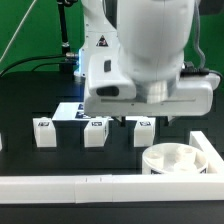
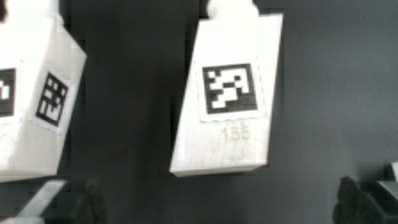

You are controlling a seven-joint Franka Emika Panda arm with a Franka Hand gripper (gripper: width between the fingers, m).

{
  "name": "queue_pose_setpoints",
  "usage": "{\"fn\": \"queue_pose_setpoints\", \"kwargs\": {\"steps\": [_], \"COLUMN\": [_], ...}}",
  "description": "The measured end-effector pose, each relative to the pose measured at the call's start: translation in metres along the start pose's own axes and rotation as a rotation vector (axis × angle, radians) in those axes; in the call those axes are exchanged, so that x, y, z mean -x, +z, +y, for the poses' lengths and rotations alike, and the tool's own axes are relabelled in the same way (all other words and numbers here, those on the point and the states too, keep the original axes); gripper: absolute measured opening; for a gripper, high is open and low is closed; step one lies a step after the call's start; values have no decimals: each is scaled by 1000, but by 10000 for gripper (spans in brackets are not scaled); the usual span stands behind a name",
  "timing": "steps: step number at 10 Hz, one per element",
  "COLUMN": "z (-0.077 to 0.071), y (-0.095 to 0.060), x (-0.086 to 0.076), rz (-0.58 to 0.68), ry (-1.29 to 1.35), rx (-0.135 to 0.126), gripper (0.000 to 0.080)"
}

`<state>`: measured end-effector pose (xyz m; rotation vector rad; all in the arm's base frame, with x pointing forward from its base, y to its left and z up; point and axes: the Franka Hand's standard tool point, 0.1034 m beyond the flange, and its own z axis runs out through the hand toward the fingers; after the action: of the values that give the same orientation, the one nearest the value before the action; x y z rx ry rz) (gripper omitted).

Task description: Assemble stool

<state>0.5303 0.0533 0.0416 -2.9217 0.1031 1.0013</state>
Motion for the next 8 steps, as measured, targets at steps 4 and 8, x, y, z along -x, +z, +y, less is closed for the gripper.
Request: {"fn": "queue_pose_setpoints", "kwargs": {"steps": [4, 8], "z": [1, -4], "y": [11, 28], "x": [1, 1], "rz": [-238, -268], "ry": [10, 26], "rx": [3, 5], "gripper": [649, 649]}}
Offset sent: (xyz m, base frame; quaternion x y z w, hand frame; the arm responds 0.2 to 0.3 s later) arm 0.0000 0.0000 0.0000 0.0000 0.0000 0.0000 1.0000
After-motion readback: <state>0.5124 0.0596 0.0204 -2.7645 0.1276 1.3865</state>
